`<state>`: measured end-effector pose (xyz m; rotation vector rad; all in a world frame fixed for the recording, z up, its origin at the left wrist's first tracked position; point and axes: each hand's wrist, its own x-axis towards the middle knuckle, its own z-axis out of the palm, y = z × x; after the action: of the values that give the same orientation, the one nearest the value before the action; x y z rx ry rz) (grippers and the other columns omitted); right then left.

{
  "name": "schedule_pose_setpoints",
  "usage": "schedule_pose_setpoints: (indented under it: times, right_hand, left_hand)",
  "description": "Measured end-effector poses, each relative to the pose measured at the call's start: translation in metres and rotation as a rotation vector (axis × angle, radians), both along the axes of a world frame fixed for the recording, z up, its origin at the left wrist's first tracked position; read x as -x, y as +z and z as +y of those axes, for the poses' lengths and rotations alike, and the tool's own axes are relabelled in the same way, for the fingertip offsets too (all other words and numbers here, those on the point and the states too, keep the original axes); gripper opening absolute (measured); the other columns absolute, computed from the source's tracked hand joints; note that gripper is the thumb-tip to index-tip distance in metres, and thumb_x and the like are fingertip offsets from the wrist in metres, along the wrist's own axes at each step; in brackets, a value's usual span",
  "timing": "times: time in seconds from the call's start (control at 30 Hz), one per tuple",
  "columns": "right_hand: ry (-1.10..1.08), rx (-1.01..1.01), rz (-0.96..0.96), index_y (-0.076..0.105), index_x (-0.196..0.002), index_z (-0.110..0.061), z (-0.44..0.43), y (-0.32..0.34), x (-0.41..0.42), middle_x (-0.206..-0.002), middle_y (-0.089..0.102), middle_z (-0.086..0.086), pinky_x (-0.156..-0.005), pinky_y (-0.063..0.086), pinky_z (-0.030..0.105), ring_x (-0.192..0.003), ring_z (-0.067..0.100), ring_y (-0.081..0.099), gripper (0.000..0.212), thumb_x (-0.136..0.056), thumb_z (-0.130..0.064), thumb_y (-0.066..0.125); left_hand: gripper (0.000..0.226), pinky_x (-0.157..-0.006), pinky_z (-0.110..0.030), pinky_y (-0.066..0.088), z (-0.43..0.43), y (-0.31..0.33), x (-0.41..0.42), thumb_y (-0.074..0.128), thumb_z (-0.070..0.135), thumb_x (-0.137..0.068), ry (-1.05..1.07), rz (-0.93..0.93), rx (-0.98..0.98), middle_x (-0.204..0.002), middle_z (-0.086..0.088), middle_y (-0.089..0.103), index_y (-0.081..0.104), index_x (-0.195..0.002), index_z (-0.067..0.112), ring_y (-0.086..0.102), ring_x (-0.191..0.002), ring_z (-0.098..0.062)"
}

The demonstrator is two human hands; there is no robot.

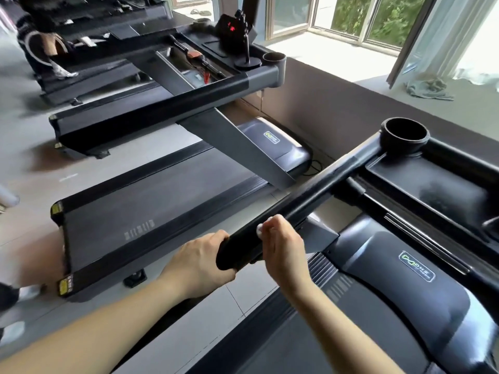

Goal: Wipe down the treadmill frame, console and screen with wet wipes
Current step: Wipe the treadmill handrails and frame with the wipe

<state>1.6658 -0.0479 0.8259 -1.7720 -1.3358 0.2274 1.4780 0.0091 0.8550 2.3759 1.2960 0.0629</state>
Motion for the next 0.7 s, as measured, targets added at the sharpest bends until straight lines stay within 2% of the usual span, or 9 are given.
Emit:
schedule_pose_setpoints:
  times: [0.07,0.13,0.23,0.33,0.4,0.5,0.57,0.63,0.7]
  right_hand:
    - [-0.153,-0.004,0.043,0.055,-0.088,-0.015,0.009,0.002,-0.028,-0.085,0.070,0.000,-0.064,0.040,0.025,-0.074,0.023,0.066,0.013,-0.097,-0.014,0.064]
    - [-0.231,-0.005,0.053,0.055,-0.090,-0.016,0.007,0.004,-0.025,-0.086,0.070,-0.001,-0.064,0.037,0.024,-0.076,0.024,0.066,0.011,-0.097,-0.013,0.063]
    - [-0.025,-0.020,0.027,0.051,-0.086,-0.015,-0.006,0.002,0.031,-0.081,0.059,-0.001,-0.062,0.047,0.038,-0.069,0.023,0.057,0.013,-0.098,-0.017,0.054]
    - [0.135,-0.081,-0.074,0.050,-0.086,-0.016,-0.016,-0.003,0.051,-0.083,0.052,-0.002,-0.058,0.048,0.040,-0.066,0.019,0.050,0.013,-0.100,-0.016,0.051]
    - [0.051,-0.106,-0.045,0.052,-0.087,-0.015,-0.007,-0.006,0.027,-0.084,0.056,-0.002,-0.059,0.049,0.037,-0.067,0.019,0.054,0.013,-0.099,-0.012,0.056]
    - [-0.206,-0.101,0.123,0.058,-0.093,-0.016,0.006,-0.005,-0.012,-0.088,0.066,-0.005,-0.068,0.050,0.026,-0.075,0.017,0.064,0.011,-0.097,-0.007,0.062]
    - [-0.246,-0.143,0.150,0.058,-0.095,-0.015,0.004,-0.005,-0.008,-0.091,0.065,-0.003,-0.071,0.052,0.028,-0.079,0.015,0.064,0.009,-0.099,-0.008,0.060]
    - [-0.134,-0.170,0.184,0.057,-0.095,-0.015,-0.012,-0.013,0.027,-0.092,0.061,-0.002,-0.071,0.053,0.030,-0.084,0.014,0.063,0.008,-0.101,-0.010,0.058]
    - [0.015,-0.132,0.273,0.054,-0.096,-0.021,-0.037,-0.023,0.066,-0.091,0.061,-0.010,-0.072,0.048,0.020,-0.086,0.010,0.061,0.012,-0.101,-0.011,0.057]
  left_hand:
    - [0.046,-0.081,-0.034,0.052,0.000,0.001,-0.001,0.064,0.060,-0.072,-0.001,0.018,0.000,-0.100,0.020,0.060,0.046,-0.112,0.043,0.060,-0.092,-0.009]
    - [0.045,-0.082,-0.036,0.052,-0.001,0.000,-0.001,0.063,0.060,-0.072,0.002,0.024,0.002,-0.099,0.020,0.060,0.046,-0.110,0.042,0.060,-0.091,-0.011]
    - [0.042,-0.079,-0.039,0.053,-0.001,0.001,-0.001,0.060,0.063,-0.075,0.006,0.008,-0.008,-0.100,0.017,0.062,0.045,-0.107,0.040,0.063,-0.091,-0.016]
    - [0.039,-0.076,-0.039,0.054,-0.003,0.000,-0.001,0.054,0.065,-0.078,0.011,-0.022,-0.018,-0.100,0.015,0.064,0.045,-0.106,0.039,0.065,-0.089,-0.018]
    - [0.041,-0.076,-0.036,0.052,-0.002,0.000,-0.001,0.060,0.063,-0.075,0.011,-0.001,-0.014,-0.099,0.017,0.062,0.045,-0.106,0.041,0.063,-0.088,-0.015]
    - [0.043,-0.079,-0.034,0.053,-0.001,0.002,-0.002,0.062,0.063,-0.074,0.010,0.030,-0.019,-0.097,0.019,0.060,0.047,-0.107,0.041,0.061,-0.087,-0.011]
    - [0.041,-0.077,-0.034,0.053,-0.002,0.003,-0.002,0.062,0.063,-0.074,0.017,0.036,-0.024,-0.095,0.019,0.059,0.047,-0.105,0.040,0.061,-0.086,-0.012]
    - [0.040,-0.074,-0.033,0.052,-0.002,0.002,-0.001,0.063,0.063,-0.076,0.016,0.030,-0.033,-0.095,0.018,0.060,0.047,-0.104,0.040,0.061,-0.085,-0.012]
    - [0.037,-0.074,-0.033,0.052,-0.003,0.002,-0.002,0.063,0.062,-0.080,0.010,0.017,-0.051,-0.096,0.017,0.062,0.048,-0.105,0.039,0.062,-0.086,-0.012]
